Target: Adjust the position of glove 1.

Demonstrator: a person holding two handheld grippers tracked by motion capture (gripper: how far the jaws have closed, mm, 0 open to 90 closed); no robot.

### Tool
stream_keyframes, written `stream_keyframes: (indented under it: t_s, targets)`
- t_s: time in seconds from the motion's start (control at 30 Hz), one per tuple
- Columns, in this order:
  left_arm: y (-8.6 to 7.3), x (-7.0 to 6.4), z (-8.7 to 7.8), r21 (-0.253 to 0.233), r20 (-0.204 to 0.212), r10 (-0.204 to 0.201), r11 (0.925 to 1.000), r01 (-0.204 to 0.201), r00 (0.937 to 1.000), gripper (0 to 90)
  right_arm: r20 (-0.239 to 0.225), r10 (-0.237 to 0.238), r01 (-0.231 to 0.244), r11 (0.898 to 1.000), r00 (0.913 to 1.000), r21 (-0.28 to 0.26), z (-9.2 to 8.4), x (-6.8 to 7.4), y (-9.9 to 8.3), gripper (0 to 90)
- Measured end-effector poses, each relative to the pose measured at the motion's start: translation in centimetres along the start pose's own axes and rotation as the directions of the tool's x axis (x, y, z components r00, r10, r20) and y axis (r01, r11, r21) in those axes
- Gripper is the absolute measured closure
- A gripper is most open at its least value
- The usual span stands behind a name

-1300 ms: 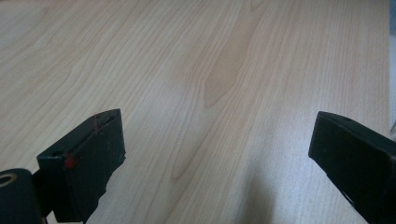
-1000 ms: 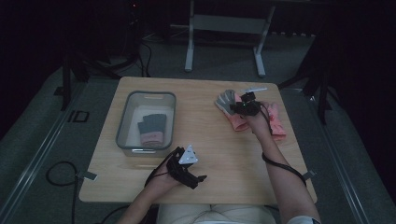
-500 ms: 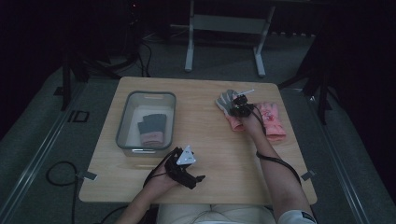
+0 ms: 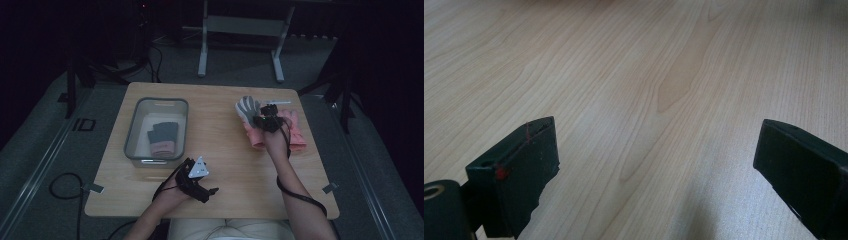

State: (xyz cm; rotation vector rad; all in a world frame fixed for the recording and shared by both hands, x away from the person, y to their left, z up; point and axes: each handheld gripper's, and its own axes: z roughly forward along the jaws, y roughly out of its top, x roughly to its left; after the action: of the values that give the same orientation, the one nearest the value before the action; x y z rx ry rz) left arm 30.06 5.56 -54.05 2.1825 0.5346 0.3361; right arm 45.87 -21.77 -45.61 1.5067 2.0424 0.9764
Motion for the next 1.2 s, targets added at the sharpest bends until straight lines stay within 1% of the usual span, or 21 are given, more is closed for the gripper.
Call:
stream_keyframes:
  t_s: [0.1,0.13,0.17,0.23,0.27,0.3,0.43,0.47,0.53,0.63,0.73,0.8,0.83,0.9,0.97,1.0,1.03,1.07,1.1,1.17,1.2]
  targets:
    - [0.1,-0.1,0.0,-0.003,-0.004,0.003,1.0000,-0.003,1.0000,4.0,-0.013,0.040,-0.040,0.999,0.9991,-0.022,-2.3,0.8,-0.9,89.2]
    - [0.1,-0.1,-0.1,-0.005,-0.005,0.003,1.0000,-0.003,1.0000,4.0,-0.011,0.041,-0.041,0.999,0.9991,-0.022,-2.8,1.2,-1.3,89.2]
    - [0.1,-0.1,-0.1,-0.007,-0.009,0.006,1.0000,-0.006,0.9999,4.0,-0.017,0.069,-0.069,0.997,0.9975,-0.025,-3.3,1.4,-1.8,89.2]
    - [0.1,-0.2,-0.2,-0.009,-0.016,0.011,0.9999,-0.011,0.9998,4.0,-0.014,0.077,-0.077,0.997,0.9970,-0.025,-4.0,2.2,-2.8,89.2]
    - [0.1,-0.2,-0.2,-0.009,-0.016,0.011,0.9999,-0.011,0.9998,4.0,-0.014,0.077,-0.077,0.997,0.9970,-0.025,-4.0,2.2,-2.8,89.2]
    - [0.1,-0.4,-0.2,-0.011,-0.023,0.013,0.9998,-0.014,0.9996,4.0,-0.030,0.104,-0.105,0.994,0.9941,-0.011,-4.2,2.8,-3.9,89.2]
    - [-0.1,-0.9,-0.3,-0.012,-0.025,0.015,0.9998,-0.016,0.9996,4.1,-0.016,0.150,-0.150,0.989,0.9886,0.019,-3.4,3.5,-6.0,89.2]
    - [-0.2,-1.0,-0.2,-0.009,-0.023,0.018,0.9998,-0.018,0.9996,4.1,-0.007,0.152,-0.151,0.988,0.9884,0.033,-2.9,3.6,-6.3,89.1]
    - [-0.3,-1.2,-0.2,-0.004,-0.017,0.021,0.9998,-0.021,0.9996,4.1,0.014,0.149,-0.149,0.987,0.9888,0.059,-1.8,3.9,-6.9,89.1]
    - [-0.4,-1.4,-0.1,-0.002,-0.013,0.018,0.9998,-0.018,0.9998,4.1,0.028,0.130,-0.133,0.984,0.9911,0.120,0.2,4.4,-7.6,88.2]
    - [-0.5,-1.5,-0.1,-0.004,-0.008,0.017,0.9999,-0.017,0.9998,4.1,0.062,0.075,-0.084,0.983,0.9953,0.164,1.7,5.0,-8.2,82.2]
    - [-0.5,-1.5,0.0,-0.004,-0.007,0.017,0.9999,-0.017,0.9998,4.1,0.092,0.037,-0.052,0.985,0.9951,0.162,2.2,5.5,-8.6,77.3]
    - [-0.5,-1.4,0.0,-0.004,-0.004,0.015,0.9999,-0.015,0.9999,4.1,0.098,0.019,-0.035,0.986,0.9950,0.166,2.4,5.6,-8.7,75.6]
    - [-0.6,-1.5,0.1,0.001,-0.006,0.018,0.9998,-0.018,0.9998,4.1,0.099,-0.005,-0.012,0.986,0.9951,0.165,2.5,5.8,-8.7,74.9]
    - [-0.6,-1.5,0.0,0.001,-0.007,0.020,0.9998,-0.020,0.9998,4.1,0.074,-0.025,0.013,0.987,0.9970,0.158,2.3,5.8,-8.5,72.4]
    - [-0.6,-1.5,0.0,-0.001,-0.010,0.021,0.9998,-0.021,0.9997,4.1,0.045,-0.025,0.018,0.988,0.9987,0.156,2.1,5.7,-8.4,63.9]
    - [-0.6,-1.5,0.0,-0.003,-0.011,0.020,0.9998,-0.020,0.9997,4.1,0.002,-0.012,0.012,0.989,0.9999,0.144,1.7,5.6,-8.2,56.5]
    - [-0.7,-1.5,0.0,-0.006,-0.009,0.016,0.9999,-0.016,0.9998,4.1,-0.026,-0.016,0.019,0.992,0.9995,0.126,1.3,5.6,-8.1,52.5]
    - [-0.7,-1.5,0.0,-0.008,-0.009,0.015,0.9998,-0.015,0.9998,4.2,-0.048,-0.025,0.030,0.993,0.9985,0.110,0.9,5.6,-8.1,45.8]
    - [-0.7,-1.6,0.0,-0.004,-0.010,0.018,0.9998,-0.018,0.9998,4.2,-0.100,-0.013,0.022,0.996,0.9949,0.081,0.1,5.4,-7.8,26.6]
    - [-0.7,-1.6,0.0,-0.003,-0.009,0.019,0.9998,-0.019,0.9998,4.2,-0.122,-0.032,0.041,0.997,0.9920,0.070,-0.3,5.2,-7.7,18.4]
